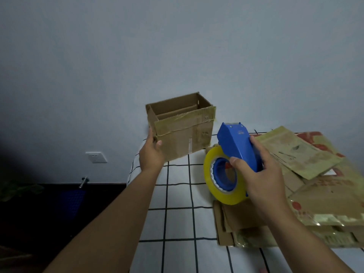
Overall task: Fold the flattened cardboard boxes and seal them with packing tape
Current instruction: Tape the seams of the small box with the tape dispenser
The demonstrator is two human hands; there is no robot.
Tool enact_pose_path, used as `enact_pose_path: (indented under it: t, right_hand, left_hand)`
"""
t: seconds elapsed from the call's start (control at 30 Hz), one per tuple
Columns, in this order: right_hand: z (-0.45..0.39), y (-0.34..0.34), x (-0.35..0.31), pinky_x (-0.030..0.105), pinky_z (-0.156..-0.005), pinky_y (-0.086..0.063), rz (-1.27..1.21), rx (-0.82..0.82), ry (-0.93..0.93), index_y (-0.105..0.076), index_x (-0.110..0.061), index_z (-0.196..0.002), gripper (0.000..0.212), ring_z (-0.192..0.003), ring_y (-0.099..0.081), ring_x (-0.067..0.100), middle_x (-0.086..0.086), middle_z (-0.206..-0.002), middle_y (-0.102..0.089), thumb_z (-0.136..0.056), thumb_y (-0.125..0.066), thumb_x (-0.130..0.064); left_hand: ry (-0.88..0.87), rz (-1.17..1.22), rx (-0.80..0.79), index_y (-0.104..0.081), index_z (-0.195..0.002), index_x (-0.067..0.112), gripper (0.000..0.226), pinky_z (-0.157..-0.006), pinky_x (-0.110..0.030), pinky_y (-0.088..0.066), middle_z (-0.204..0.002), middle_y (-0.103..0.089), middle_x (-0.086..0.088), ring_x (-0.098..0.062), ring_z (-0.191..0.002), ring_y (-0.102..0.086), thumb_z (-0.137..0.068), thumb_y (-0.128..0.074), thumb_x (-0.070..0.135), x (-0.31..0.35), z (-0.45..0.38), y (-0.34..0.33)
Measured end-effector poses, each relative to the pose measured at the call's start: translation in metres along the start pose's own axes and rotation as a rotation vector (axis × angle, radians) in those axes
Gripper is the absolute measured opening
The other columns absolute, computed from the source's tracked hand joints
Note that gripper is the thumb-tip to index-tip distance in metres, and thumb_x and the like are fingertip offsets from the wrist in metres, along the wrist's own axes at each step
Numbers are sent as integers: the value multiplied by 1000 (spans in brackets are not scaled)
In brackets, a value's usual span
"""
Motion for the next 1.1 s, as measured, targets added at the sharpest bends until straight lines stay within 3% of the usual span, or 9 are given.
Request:
enact_pose_path:
  t: [0.17, 0.4, 0.53, 0.6, 0.7, 0.73, 0.83, 0.93, 1.1]
  right_hand:
    - [-8, 4, 0, 26, -80, -54, 26, 20, 17, -49, -41, -140, 66, -109, -58, 6, -18, -126, -55, -81, -77, -31]
    - [-15, 8, 4, 19, -74, -50, 35, 22, 33, -48, -43, -139, 66, -107, -58, 2, -18, -125, -55, -81, -76, -31]
    - [-16, 8, 8, 20, -73, -51, 46, 18, 37, -47, -44, -140, 67, -107, -58, 3, -18, -126, -54, -81, -76, -31]
    - [-15, 8, 8, 17, -73, -50, 56, 15, 45, -47, -43, -141, 68, -108, -57, 0, -21, -125, -54, -81, -76, -30]
    - [-14, 10, 10, 18, -76, -50, 61, 7, 50, -47, -42, -141, 68, -110, -56, -2, -27, -124, -53, -80, -76, -31]
    - [-13, 11, 11, 18, -77, -49, 62, 6, 52, -48, -42, -141, 68, -110, -56, -3, -30, -123, -52, -80, -76, -31]
    - [-11, 14, 14, 16, -76, -48, 65, 8, 51, -48, -42, -140, 68, -110, -56, -2, -26, -124, -54, -80, -77, -29]
    - [-10, 17, 18, 15, -74, -49, 52, 17, 34, -48, -42, -140, 68, -111, -57, -1, -21, -127, -55, -81, -78, -27]
    - [-11, 18, 17, 13, -73, -48, 70, 22, 40, -48, -41, -140, 68, -109, -54, -8, -31, -121, -52, -80, -78, -27]
  left_hand:
    - [-16, 27, -92, -26, -152, 38, 56, -92, -30, -40, -141, -54, -2, -29, -125, -53, -103, -46, 22, 12, -18, -30]
    - [-5, 81, -227, 15, -155, 27, 107, -111, -37, -32, -164, -14, -4, -25, -145, -28, -91, -70, 22, 23, -21, -69]
    - [-24, 97, -377, 26, -150, 28, 122, -118, -41, -19, -165, 8, -1, -23, -151, -7, -84, -77, 29, 17, -21, -92]
    - [-78, -1, -278, 19, -154, 23, 117, -118, -42, -20, -164, 10, -4, -26, -151, -5, -84, -75, 31, 17, -18, -87]
    - [-357, -262, 2, -17, -154, 16, 82, -112, -46, -32, -157, -20, -15, -33, -142, -25, -88, -65, 26, 33, 2, -70]
    - [-485, -365, 12, -26, -151, 17, 71, -111, -45, -32, -153, -28, -13, -32, -140, -29, -89, -60, 23, 40, 12, -73]
    - [-702, -699, -207, -21, -154, 28, 68, -119, -44, -14, -163, -15, -4, -28, -148, -10, -92, -49, 25, 42, 23, -101]
    - [-658, -850, -356, -5, -156, 34, 76, -122, -47, 3, -164, 15, 2, -28, -150, 15, -93, -46, 34, 34, 12, -114]
    - [-645, -906, -479, 1, -155, 38, 77, -121, -50, 6, -159, 29, -3, -30, -147, 25, -94, -46, 40, 34, 9, -123]
Point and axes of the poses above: each hand's wrist, its own z-axis away from the middle knuckle, its own y-axis out of the back of the hand, x = y × z, the point moved 8 cm from there along -z, towards the middle knuckle
